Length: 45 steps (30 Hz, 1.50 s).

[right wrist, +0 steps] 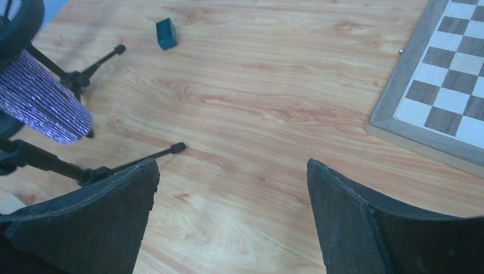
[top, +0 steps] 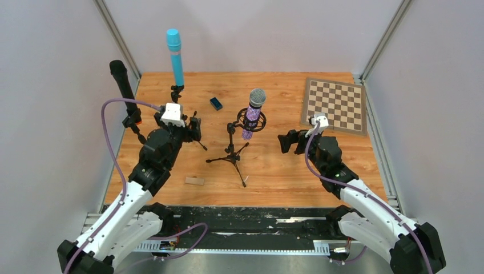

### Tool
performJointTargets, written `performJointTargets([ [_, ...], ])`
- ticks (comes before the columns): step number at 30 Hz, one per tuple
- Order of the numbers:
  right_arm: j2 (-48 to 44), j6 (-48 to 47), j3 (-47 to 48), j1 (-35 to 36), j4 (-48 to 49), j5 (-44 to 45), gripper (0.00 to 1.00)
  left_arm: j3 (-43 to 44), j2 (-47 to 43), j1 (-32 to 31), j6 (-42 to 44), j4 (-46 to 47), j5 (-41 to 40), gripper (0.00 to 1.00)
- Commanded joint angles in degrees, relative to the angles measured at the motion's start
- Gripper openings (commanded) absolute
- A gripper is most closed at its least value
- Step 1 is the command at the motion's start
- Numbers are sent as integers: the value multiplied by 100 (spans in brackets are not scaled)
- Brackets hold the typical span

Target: Attach the microphones to the stand

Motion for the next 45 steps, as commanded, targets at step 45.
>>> performJointTargets([
  [45, 3034, -1576, -1564, -2480, 5175, 283, 100, -3250, 2757, 3310, 233, 5902, 1897, 100],
])
